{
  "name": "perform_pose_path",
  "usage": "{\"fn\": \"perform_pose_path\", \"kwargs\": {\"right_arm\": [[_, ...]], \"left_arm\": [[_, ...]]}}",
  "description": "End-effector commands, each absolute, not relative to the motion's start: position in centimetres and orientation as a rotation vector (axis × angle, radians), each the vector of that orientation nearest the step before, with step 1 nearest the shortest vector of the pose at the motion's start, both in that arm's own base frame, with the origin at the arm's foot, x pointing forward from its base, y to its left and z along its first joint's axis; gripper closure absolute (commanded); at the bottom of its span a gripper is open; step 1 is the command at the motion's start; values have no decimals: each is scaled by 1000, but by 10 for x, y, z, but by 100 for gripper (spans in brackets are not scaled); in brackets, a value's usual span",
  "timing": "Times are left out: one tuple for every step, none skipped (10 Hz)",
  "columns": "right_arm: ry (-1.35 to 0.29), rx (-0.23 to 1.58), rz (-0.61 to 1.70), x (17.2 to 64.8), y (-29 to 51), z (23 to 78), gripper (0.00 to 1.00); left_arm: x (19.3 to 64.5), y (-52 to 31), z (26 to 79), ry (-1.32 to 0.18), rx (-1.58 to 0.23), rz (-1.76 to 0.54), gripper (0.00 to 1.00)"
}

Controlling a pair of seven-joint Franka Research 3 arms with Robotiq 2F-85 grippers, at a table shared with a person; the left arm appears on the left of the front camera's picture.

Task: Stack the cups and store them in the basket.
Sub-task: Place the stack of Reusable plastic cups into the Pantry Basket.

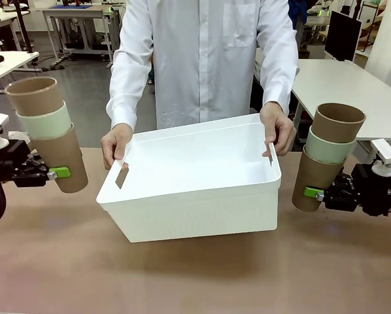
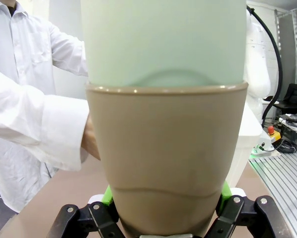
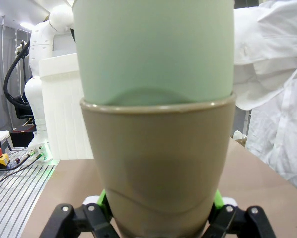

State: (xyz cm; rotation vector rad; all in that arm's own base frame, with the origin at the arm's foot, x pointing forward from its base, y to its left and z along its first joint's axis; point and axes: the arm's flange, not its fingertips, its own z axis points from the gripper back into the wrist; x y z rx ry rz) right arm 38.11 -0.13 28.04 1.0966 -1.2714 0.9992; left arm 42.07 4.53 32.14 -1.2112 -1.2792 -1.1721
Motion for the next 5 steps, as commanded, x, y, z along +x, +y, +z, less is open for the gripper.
{"fn": "perform_pose_path", "kwargs": {"right_arm": [[-1275, 1092, 997, 383, 0, 286, 16], [-1275, 1092, 997, 383, 0, 286, 16], [-1275, 1092, 997, 383, 0, 286, 16], [-1275, 1092, 997, 383, 0, 286, 16], [-1275, 1092, 997, 383, 0, 286, 16]], "left_arm": [[398, 46, 372, -1214, -1186, -1150, 16], [390, 40, 395, -1171, -1159, -1161, 16], [381, 29, 419, -1127, -1118, -1183, 16], [373, 12, 442, -1079, -1080, -1198, 16], [365, -10, 465, -1026, -1006, -1225, 16]]}}
